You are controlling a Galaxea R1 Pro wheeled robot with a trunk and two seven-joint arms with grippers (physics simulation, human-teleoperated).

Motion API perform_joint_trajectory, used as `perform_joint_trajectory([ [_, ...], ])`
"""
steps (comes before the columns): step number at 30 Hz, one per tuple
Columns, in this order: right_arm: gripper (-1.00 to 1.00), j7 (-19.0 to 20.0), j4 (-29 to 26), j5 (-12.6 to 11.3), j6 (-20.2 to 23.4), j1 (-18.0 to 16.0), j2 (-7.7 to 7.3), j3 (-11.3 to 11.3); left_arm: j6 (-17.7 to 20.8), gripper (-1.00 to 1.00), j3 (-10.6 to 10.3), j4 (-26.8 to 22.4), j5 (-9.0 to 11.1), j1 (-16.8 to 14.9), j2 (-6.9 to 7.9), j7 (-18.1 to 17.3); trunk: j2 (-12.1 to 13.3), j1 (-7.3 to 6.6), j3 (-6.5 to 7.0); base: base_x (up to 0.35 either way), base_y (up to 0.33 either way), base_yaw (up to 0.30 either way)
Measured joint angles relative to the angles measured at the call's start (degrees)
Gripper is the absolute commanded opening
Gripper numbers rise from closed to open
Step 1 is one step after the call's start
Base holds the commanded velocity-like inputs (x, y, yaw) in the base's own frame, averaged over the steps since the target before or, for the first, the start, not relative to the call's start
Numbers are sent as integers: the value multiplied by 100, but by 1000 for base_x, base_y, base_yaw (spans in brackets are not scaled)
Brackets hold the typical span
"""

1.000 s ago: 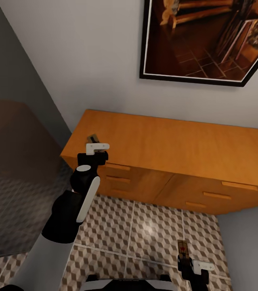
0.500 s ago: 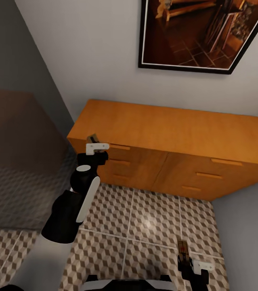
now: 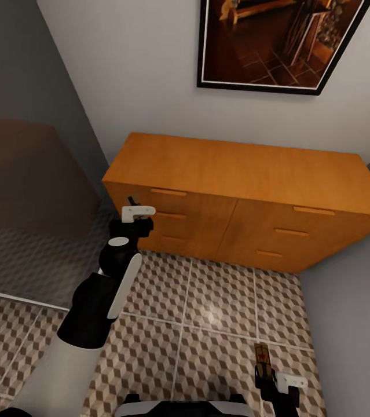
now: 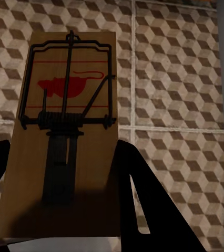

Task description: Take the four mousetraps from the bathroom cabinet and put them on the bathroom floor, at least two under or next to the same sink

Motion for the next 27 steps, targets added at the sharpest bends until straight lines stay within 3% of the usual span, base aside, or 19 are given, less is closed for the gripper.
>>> perform_joint_trajectory([
  [18, -100, 1, 0, 0, 0, 0, -9, 0, 1, -100, -16, 89, 10, 47, 12, -29, 0, 0, 0, -2, 0, 0],
  [27, -100, 0, 0, 0, 0, 0, -9, 0, -353, -100, -17, 123, 18, 628, 98, -44, 0, -1, 0, 0, 0, 0],
])
